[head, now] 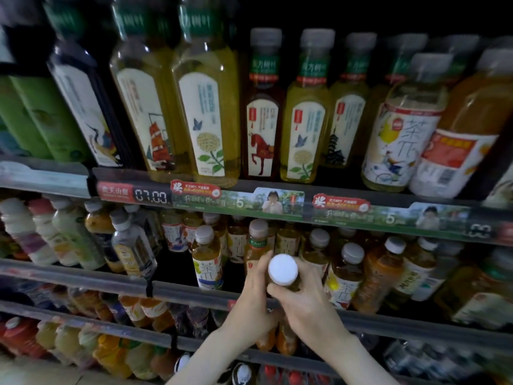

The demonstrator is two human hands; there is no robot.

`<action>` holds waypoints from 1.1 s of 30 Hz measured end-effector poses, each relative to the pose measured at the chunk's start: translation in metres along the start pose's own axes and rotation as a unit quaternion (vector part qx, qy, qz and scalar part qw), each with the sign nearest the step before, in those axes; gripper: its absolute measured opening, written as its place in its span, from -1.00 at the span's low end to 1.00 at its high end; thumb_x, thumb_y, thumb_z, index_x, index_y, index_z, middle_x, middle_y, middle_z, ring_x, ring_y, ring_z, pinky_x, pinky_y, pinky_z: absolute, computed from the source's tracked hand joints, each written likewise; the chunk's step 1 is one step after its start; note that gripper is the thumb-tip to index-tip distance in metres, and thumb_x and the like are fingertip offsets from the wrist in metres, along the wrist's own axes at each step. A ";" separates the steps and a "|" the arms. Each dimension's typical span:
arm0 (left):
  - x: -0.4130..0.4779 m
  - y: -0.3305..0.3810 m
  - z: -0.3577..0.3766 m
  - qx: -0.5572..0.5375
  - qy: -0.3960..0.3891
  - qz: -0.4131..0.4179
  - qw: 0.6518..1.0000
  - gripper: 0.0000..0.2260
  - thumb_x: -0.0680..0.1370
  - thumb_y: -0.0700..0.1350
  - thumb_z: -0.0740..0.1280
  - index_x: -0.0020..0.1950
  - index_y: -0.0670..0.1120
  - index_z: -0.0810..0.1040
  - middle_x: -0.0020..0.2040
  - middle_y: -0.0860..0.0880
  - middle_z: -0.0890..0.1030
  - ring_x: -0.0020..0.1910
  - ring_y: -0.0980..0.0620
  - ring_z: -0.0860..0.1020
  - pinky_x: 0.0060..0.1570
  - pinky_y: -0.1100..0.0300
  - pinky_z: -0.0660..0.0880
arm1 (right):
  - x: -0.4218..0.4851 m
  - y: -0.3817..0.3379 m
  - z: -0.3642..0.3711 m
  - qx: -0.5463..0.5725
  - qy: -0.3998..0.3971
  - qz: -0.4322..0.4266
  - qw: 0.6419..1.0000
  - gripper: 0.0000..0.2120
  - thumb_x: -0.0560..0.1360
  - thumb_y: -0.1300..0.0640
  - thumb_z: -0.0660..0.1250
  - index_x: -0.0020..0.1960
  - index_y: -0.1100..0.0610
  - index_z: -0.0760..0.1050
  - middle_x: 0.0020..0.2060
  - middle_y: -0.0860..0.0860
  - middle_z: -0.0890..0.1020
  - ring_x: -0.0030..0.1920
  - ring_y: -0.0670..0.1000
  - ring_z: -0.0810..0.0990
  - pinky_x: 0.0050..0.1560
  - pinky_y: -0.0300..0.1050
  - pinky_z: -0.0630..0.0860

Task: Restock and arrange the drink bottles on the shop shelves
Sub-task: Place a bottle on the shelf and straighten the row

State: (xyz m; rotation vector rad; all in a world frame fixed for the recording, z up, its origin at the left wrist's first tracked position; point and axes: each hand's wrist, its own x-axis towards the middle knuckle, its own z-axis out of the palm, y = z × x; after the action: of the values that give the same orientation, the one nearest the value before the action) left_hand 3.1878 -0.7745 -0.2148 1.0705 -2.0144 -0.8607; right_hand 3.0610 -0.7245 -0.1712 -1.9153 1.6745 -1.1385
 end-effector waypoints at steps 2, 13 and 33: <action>0.007 0.025 -0.013 -0.024 0.045 0.004 0.999 -0.27 0.40 -0.11 0.48 0.41 0.22 0.15 0.37 0.13 0.33 0.38 0.12 0.34 0.31 0.14 0.39 | 0.000 -0.027 -0.021 0.063 -0.004 -0.012 0.998 -0.59 0.36 0.18 0.46 0.03 -0.24 0.44 0.12 -0.07 0.43 0.20 -0.12 0.49 0.29 0.03 0.44; 0.011 0.215 -0.077 -0.178 0.094 0.073 0.977 -0.50 0.27 0.09 0.54 0.15 0.13 0.48 0.00 0.21 0.63 -0.02 0.24 0.61 -0.09 0.34 0.52 | 0.013 -0.113 -0.173 0.174 0.067 -0.198 0.962 -0.24 0.47 0.13 0.35 0.46 -0.37 0.05 0.40 -0.11 0.36 0.37 -0.13 0.40 0.29 -0.23 0.42; 0.039 0.291 -0.068 -0.057 0.000 0.064 0.996 -0.63 0.43 0.21 0.37 0.19 0.19 0.40 -0.04 0.23 0.59 -0.09 0.37 0.56 -0.16 0.44 0.47 | -0.005 -0.099 -0.220 0.175 0.069 -0.062 0.980 -0.14 0.38 0.11 0.51 0.50 -0.17 0.07 0.22 -0.23 0.51 0.19 -0.27 0.52 0.17 -0.20 0.54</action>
State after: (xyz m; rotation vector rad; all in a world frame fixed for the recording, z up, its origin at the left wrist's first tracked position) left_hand 3.1063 -0.6962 0.0646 0.8686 -1.9850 -0.8964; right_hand 2.9613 -0.6437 0.0330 -1.7682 1.3219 -1.5307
